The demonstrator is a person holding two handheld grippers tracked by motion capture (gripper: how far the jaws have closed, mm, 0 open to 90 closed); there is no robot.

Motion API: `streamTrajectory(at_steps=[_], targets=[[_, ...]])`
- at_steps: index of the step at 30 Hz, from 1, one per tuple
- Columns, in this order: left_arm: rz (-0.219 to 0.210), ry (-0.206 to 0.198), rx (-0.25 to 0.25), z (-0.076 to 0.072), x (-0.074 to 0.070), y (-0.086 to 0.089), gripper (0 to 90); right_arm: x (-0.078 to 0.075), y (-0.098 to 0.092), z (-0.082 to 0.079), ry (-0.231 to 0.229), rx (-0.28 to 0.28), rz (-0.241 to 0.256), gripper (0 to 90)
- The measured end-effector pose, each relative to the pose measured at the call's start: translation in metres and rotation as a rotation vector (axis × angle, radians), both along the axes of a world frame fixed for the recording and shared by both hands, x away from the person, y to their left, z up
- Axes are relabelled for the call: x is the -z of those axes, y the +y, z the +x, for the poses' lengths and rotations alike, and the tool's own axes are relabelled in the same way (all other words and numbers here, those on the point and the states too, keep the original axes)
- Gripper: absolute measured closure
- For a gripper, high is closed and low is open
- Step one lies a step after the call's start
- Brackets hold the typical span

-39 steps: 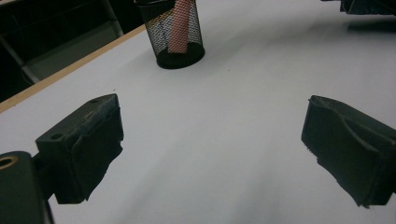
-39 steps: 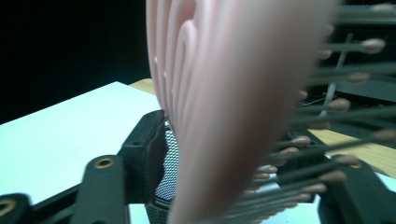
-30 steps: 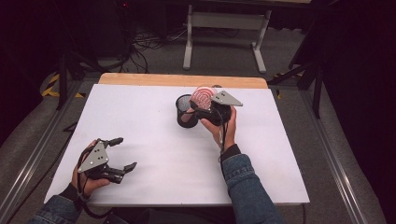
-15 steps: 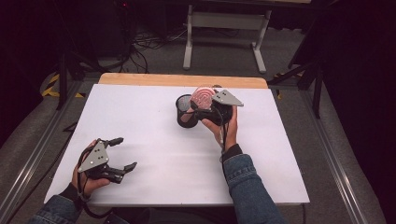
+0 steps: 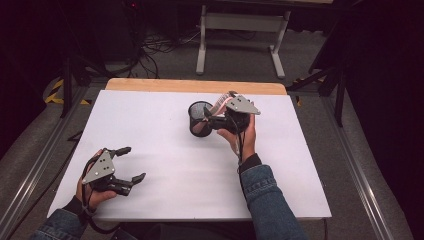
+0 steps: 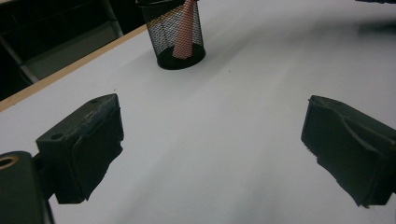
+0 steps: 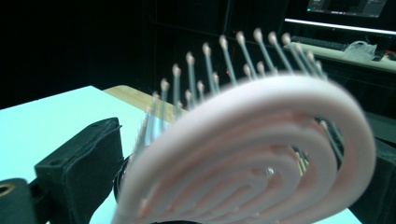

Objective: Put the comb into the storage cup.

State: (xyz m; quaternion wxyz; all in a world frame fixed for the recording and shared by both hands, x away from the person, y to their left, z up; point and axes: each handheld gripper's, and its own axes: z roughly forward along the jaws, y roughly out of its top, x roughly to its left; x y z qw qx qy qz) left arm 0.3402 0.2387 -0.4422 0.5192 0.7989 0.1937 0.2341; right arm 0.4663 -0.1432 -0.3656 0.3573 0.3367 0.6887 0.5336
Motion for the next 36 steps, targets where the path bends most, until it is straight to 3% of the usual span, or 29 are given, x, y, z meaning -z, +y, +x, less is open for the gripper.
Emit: streamTrajectory(at_steps=[6,19,36], targets=[[0.005,0.002,0.002,0.000,0.000,0.000,6.5,-0.002,-0.004,-0.003,-0.005,-0.006,0.012,4.1],[0.004,-0.001,0.001,0.000,0.000,-0.001,6.4,-0.016,-0.006,-0.010,-0.041,-0.010,-0.049,4.4],[0.006,-0.002,0.000,0.000,0.000,-0.001,6.3,-0.028,-0.014,-0.018,-0.068,-0.003,-0.074,5.2]])
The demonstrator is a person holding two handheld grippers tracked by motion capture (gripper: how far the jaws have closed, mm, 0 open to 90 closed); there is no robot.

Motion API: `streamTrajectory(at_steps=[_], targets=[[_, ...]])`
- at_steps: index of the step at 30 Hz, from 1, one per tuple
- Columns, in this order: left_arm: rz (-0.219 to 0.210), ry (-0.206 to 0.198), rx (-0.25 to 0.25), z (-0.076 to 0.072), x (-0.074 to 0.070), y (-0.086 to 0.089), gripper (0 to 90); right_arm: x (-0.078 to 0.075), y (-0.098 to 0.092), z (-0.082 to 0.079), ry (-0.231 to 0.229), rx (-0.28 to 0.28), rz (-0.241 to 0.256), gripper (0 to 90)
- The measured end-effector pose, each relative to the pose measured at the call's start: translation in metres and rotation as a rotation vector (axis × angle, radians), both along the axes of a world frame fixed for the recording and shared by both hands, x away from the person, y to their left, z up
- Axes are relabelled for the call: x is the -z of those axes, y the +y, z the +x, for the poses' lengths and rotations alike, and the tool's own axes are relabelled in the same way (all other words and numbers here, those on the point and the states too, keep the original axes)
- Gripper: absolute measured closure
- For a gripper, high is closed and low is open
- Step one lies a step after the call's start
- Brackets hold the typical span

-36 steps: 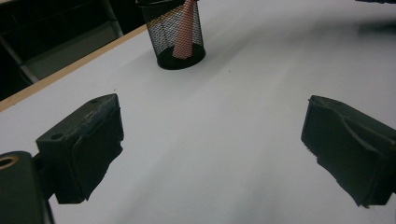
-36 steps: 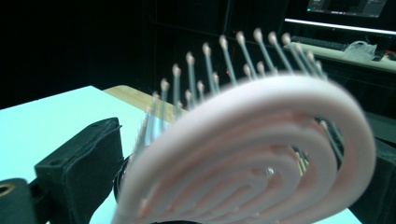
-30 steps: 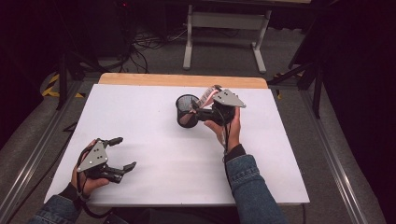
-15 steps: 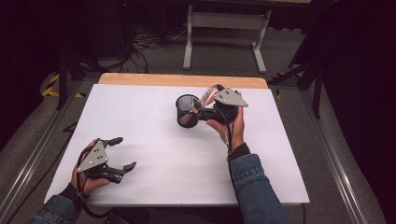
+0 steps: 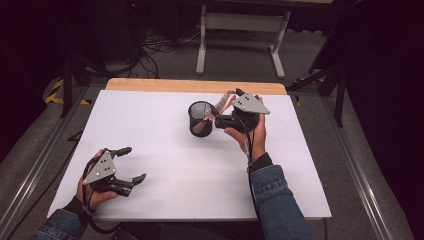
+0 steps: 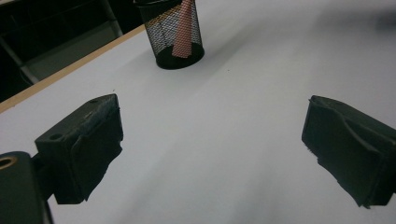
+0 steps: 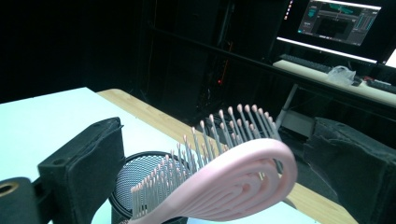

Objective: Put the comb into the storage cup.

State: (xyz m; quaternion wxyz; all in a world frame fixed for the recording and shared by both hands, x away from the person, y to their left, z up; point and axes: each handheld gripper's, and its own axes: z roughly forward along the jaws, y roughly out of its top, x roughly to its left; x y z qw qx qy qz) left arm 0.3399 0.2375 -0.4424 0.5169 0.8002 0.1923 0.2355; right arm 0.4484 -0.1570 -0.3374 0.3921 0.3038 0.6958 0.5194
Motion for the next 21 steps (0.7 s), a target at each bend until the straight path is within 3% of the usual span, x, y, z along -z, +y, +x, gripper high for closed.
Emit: streamTrajectory(at_steps=[14,21], targets=[[0.004,-0.001,-0.002,0.000,0.000,0.000,6.1,-0.009,-0.007,-0.009,-0.017,0.005,-0.006,5.8],[0.006,-0.001,0.002,0.000,0.000,-0.001,6.1,-0.012,-0.007,-0.017,-0.049,0.001,-0.001,6.0]])
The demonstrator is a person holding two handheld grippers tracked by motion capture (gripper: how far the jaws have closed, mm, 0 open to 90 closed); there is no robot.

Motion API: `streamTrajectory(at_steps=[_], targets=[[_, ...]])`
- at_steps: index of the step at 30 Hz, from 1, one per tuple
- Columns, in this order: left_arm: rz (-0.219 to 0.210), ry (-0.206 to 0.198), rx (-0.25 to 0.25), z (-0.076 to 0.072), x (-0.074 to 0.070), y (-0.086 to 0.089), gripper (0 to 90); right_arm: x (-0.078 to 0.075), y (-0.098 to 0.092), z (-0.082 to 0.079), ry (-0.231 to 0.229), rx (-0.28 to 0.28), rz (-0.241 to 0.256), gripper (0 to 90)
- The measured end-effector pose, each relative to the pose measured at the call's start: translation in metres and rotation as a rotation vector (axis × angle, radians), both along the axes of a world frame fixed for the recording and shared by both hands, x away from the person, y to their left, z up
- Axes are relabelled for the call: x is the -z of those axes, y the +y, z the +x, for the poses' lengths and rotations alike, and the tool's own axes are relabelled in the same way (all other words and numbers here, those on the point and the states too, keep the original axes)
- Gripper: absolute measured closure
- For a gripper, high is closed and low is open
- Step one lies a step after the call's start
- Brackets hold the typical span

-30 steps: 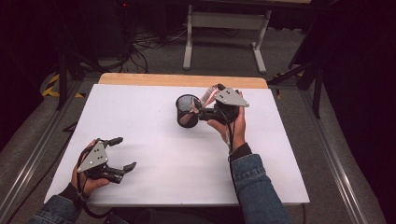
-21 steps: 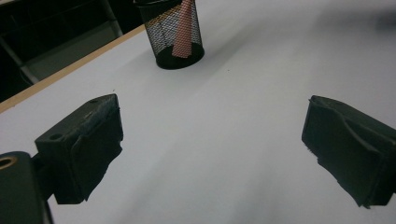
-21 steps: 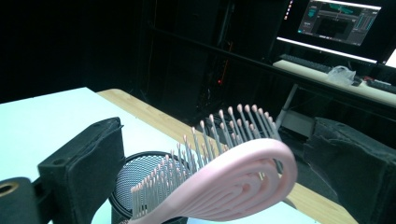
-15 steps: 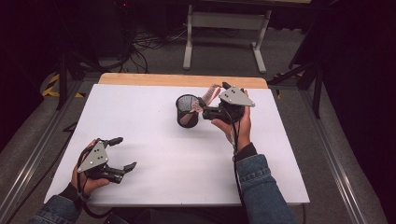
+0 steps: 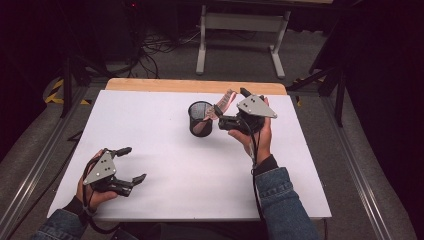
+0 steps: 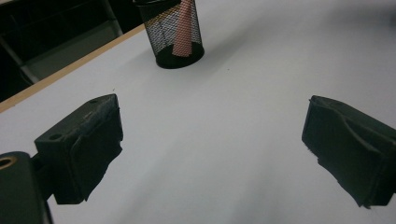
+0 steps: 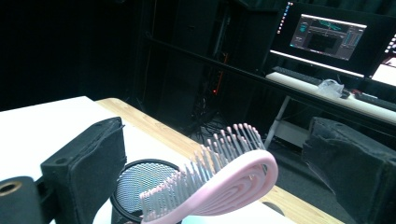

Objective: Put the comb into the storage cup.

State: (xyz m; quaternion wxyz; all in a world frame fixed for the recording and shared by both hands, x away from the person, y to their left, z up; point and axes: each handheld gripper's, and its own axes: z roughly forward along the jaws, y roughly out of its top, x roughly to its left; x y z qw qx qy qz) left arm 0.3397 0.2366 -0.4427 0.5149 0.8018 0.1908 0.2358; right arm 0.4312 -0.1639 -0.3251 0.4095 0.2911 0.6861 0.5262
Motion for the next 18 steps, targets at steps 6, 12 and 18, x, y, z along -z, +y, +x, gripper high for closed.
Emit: streamTrajectory(at_steps=[6,12,18], targets=[[0.004,0.000,-0.001,0.000,0.000,-0.001,6.1,-0.002,0.000,-0.007,-0.005,-0.005,-0.026,5.9],[0.004,0.000,-0.006,0.001,0.000,-0.001,6.1,-0.005,-0.004,-0.015,-0.018,-0.013,-0.030,5.9],[0.003,0.002,-0.005,0.000,0.001,-0.001,6.0,-0.002,-0.011,-0.021,-0.017,-0.003,-0.038,5.9]])
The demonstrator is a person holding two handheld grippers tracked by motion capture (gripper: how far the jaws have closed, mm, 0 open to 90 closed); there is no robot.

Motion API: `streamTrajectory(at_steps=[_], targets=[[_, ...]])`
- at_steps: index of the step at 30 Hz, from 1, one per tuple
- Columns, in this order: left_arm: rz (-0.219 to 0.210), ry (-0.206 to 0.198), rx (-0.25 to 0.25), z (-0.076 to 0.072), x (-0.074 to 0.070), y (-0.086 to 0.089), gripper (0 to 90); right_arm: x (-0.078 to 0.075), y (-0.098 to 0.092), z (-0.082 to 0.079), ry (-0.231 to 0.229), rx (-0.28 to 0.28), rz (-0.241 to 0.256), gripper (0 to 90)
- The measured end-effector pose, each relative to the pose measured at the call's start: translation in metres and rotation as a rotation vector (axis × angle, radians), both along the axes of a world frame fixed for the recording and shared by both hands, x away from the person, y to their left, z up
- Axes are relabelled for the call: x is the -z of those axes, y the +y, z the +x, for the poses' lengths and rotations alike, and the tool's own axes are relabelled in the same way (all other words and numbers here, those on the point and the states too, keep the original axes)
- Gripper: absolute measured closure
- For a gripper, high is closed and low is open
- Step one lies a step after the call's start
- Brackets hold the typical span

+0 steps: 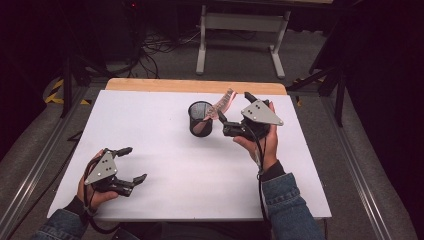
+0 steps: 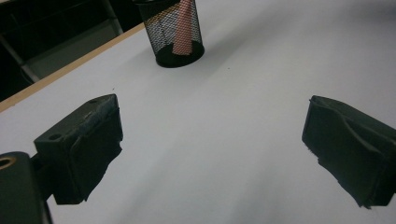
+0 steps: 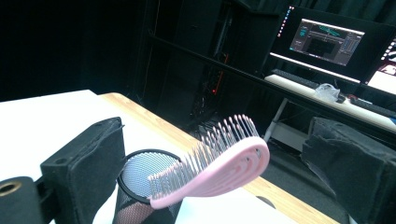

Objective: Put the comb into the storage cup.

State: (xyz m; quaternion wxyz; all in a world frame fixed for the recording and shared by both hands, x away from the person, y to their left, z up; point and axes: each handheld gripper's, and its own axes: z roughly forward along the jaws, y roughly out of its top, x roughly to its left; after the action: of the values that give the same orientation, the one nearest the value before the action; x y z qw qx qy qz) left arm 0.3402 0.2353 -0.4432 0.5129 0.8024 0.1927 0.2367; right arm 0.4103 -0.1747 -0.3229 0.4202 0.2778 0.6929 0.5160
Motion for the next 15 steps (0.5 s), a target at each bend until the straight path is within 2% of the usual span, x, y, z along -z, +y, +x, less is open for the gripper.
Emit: streamTrajectory(at_steps=[6,10,15], targets=[[0.002,0.000,0.000,0.000,0.000,0.000,5.9,0.006,-0.005,-0.004,0.003,0.007,0.024,5.9],[0.004,0.001,0.001,0.000,0.000,0.000,5.9,0.009,-0.001,-0.010,-0.013,0.003,-0.001,5.8],[0.001,0.001,0.002,0.000,0.000,0.000,5.9,0.013,0.000,-0.015,-0.019,0.000,-0.002,5.7]])
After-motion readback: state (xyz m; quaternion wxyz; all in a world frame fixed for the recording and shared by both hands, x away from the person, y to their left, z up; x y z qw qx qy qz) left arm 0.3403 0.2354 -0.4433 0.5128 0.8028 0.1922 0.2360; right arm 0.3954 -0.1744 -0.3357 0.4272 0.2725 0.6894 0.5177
